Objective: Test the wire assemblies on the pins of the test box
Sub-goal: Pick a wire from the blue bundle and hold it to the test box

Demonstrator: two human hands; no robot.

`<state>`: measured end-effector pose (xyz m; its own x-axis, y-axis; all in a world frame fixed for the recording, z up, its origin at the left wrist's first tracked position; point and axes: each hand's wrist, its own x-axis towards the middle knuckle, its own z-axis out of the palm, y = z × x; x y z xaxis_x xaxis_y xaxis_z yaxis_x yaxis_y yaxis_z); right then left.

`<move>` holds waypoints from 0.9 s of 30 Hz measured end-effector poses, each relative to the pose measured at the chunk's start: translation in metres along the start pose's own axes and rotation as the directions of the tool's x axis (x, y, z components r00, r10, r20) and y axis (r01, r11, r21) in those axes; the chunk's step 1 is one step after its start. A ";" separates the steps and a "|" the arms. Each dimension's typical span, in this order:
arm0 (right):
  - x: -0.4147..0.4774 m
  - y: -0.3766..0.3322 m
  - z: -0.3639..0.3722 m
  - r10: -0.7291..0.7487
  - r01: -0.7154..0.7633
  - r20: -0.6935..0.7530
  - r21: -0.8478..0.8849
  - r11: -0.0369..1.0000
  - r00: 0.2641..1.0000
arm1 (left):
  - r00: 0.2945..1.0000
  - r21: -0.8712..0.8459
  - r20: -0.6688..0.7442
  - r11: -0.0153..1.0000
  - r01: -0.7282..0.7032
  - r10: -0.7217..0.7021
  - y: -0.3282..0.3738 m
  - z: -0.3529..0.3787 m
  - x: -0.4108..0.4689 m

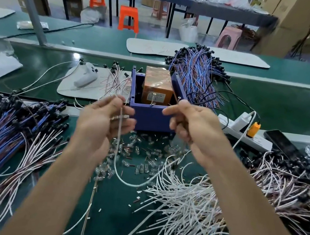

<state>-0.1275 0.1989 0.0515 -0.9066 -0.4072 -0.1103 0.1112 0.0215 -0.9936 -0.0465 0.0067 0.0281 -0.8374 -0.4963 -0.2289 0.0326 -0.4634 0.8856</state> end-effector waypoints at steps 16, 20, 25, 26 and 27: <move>0.041 -0.022 -0.056 -0.234 0.189 0.049 -0.759 0.623 0.971 | 0.897 0.912 0.181 0.274 -0.307 0.403 0.008 0.001 0.033; 0.041 -0.018 -0.055 -0.318 0.197 -0.005 -0.776 0.600 0.948 | 0.879 0.971 0.153 0.098 -0.220 0.452 0.003 0.010 0.039; 0.046 -0.023 -0.061 -0.321 0.190 -0.034 -0.746 0.638 0.947 | 0.840 0.981 0.162 0.011 -0.196 0.517 -0.003 0.018 0.047; 0.047 -0.023 -0.062 -0.309 0.185 -0.032 -0.743 0.643 0.950 | 0.835 0.979 0.157 0.027 -0.202 0.526 -0.004 0.018 0.049; 0.047 -0.024 -0.063 -0.301 0.180 -0.030 -0.742 0.646 0.953 | 0.833 0.978 0.148 0.046 -0.203 0.534 -0.005 0.019 0.050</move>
<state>-0.1987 0.2371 0.0682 -0.9098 -0.3674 0.1929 -0.3938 0.6180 -0.6804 -0.0991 -0.0019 0.0195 -0.7607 -0.5519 0.3416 -0.3621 0.7977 0.4822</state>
